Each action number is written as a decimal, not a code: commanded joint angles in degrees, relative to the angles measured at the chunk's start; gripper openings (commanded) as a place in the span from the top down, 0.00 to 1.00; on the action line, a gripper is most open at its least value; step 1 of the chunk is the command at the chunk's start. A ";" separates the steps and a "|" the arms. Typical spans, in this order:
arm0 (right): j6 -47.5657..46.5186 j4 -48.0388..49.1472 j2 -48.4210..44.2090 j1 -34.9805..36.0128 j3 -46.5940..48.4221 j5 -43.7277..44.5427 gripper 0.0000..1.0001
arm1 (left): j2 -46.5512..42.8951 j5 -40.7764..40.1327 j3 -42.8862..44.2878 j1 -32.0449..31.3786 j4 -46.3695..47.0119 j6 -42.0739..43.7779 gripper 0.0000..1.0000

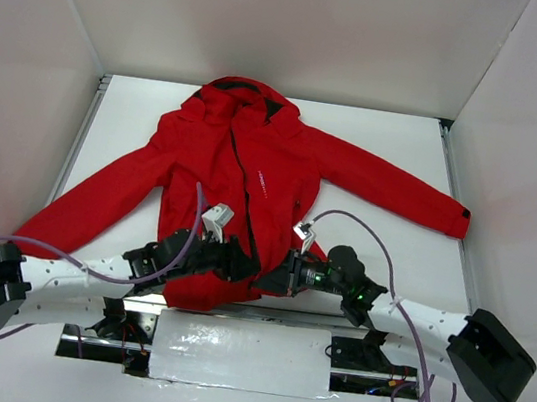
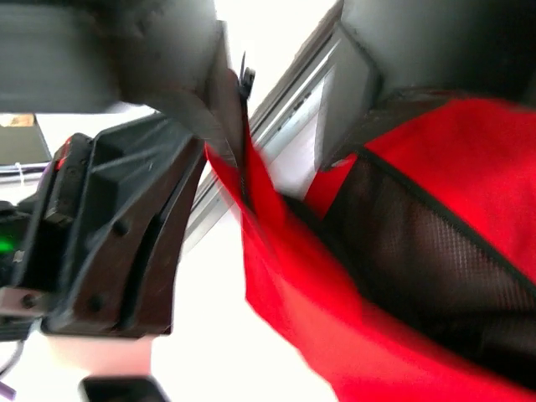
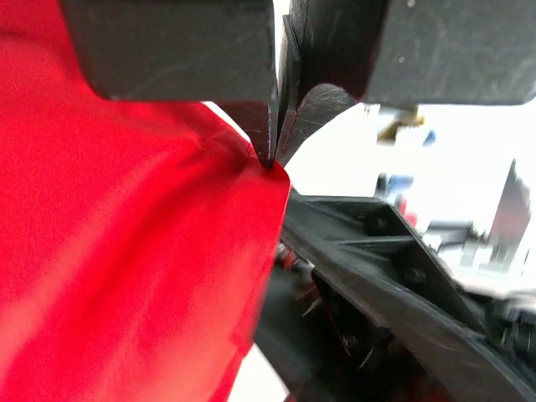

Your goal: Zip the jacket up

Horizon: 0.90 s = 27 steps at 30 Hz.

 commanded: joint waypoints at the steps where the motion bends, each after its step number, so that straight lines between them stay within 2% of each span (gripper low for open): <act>1: -2.52 10.41 3.01 -0.33 3.67 -12.04 1.00 | -2.63 1.65 0.17 -0.31 4.16 2.45 0.38; 3: -1.64 12.43 3.55 -0.33 3.23 -12.57 1.00 | -2.64 1.48 -0.09 -0.22 4.87 2.54 0.35; 8: -2.16 10.86 0.92 -0.33 1.47 -10.90 1.00 | 0.52 2.00 0.26 -0.31 7.32 2.80 0.37; 15: -3.04 5.50 -3.48 -0.33 -0.46 -6.77 1.00 | 8.16 4.73 0.44 -0.22 13.64 1.40 0.45; 21: -3.57 1.47 -3.39 -0.41 -1.34 -3.26 1.00 | 13.26 6.14 1.49 -0.22 16.47 1.13 0.49; 23: -3.83 -0.47 -3.31 -0.42 -1.34 -0.03 1.00 | 14.23 6.40 1.84 -0.22 17.17 0.87 0.54; 24: -4.01 -2.83 -3.39 -0.33 -1.34 1.13 1.00 | 14.93 6.40 1.93 -0.22 17.26 0.70 0.63; 26: -4.71 -4.43 -3.66 -0.24 -1.34 2.54 1.00 | 15.55 6.40 2.11 -0.22 17.52 0.52 0.72; 27: -4.80 -6.61 -4.01 -0.33 -1.17 4.02 0.99 | 15.99 6.40 2.28 -0.22 17.44 0.52 0.85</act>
